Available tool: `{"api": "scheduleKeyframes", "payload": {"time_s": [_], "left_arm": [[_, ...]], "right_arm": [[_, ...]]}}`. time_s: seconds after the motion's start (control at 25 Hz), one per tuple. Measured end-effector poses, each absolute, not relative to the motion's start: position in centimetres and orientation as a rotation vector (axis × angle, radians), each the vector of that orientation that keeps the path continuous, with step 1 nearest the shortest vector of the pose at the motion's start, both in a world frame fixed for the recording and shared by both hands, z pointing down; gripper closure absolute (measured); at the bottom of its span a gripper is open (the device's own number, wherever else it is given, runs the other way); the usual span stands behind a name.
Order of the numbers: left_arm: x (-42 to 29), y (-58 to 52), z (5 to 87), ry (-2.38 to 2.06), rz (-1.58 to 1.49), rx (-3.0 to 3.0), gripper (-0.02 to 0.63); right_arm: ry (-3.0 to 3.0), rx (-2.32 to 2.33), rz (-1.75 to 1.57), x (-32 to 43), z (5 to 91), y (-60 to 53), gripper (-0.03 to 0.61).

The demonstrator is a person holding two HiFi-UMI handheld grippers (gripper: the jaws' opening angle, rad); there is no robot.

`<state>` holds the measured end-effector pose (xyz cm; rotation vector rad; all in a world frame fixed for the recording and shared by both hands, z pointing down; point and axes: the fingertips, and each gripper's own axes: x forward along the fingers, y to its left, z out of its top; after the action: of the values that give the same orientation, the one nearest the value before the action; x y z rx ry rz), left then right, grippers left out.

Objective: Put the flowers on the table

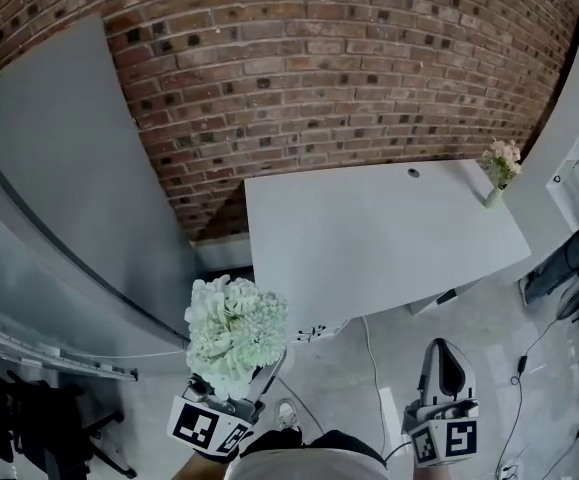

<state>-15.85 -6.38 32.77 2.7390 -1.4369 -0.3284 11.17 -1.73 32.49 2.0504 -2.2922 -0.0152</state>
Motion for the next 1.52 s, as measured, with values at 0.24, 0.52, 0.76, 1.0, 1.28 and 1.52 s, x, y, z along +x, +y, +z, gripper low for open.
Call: {"api": "scheduleKeyframes", "payload": {"time_s": [0.24, 0.52, 0.76, 1.0, 1.28, 1.52], "left_arm": [[-15.8, -8.3, 33.1, -1.393, -0.362, 2.727, 0.262], [-15.4, -10.0, 32.9, -1.434, -0.352, 2.726, 0.262], [-13.8, -12.9, 32.1, -1.543, -0.343, 2.712, 0.262], [-12.1, -15.4, 30.9, -1.648, -0.322, 2.708, 0.262], [-9.4, -18.6, 32.8, -1.646, -0.269, 2.707, 0.262], [-7.2, -19.9, 34.1, -1.662, -0.290, 2.747, 0.262]], "right_arm": [[-2.277, 2.047, -0.021, 10.3, 32.0, -3.7, 0.563], [-2.242, 2.081, -0.063, 12.6, 31.2, -6.3, 0.563], [-2.258, 2.117, -0.097, 16.7, 30.6, -9.9, 0.563], [-2.303, 2.078, -0.103, 19.5, 30.3, -13.2, 0.561], [-2.285, 2.057, -0.082, 22.5, 31.2, -16.0, 0.562], [-2.300, 2.060, -0.091, 24.9, 32.8, -17.0, 0.563]]}}
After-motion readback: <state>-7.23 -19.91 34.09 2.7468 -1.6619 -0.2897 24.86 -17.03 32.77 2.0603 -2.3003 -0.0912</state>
